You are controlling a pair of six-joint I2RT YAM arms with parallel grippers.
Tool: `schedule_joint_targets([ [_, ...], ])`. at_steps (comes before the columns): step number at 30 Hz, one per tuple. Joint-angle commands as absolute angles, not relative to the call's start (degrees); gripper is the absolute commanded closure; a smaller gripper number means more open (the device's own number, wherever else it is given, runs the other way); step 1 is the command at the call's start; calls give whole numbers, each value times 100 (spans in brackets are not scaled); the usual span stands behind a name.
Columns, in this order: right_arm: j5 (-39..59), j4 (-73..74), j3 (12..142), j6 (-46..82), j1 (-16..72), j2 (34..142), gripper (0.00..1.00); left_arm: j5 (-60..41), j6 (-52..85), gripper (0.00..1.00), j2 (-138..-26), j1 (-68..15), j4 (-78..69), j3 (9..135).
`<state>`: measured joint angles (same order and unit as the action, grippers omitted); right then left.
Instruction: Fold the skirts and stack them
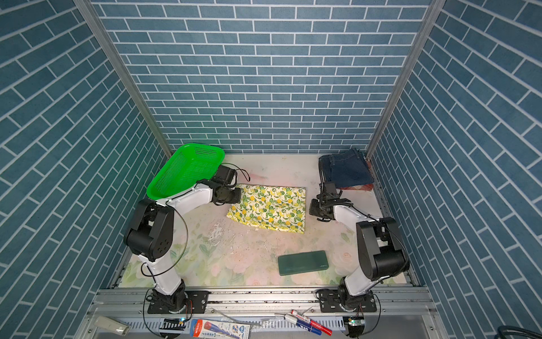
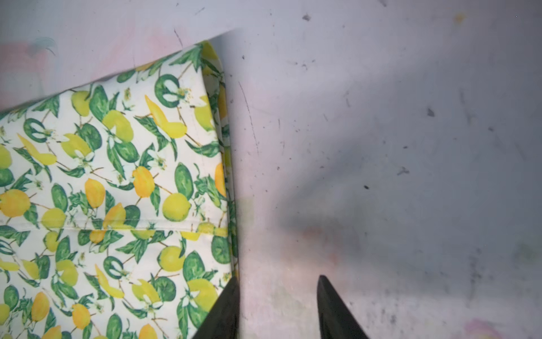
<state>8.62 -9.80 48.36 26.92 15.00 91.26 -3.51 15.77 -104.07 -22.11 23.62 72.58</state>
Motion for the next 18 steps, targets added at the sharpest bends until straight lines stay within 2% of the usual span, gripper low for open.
schedule_joint_targets([
  [1,1365,-475,4760,3099,1525,9351,58,12,1350,100,-10202,-2239,2681,7554],
  [12,2059,749,4438,3980,1559,9972,59,1638,1028,100,-10757,-3059,3398,8477],
  [16,2007,1030,4330,4166,1607,10061,63,2074,1027,100,-11015,-3461,3551,8842],
  [18,1987,1028,4342,4173,1643,10117,69,2188,1054,100,-11166,-3615,3695,9103],
])
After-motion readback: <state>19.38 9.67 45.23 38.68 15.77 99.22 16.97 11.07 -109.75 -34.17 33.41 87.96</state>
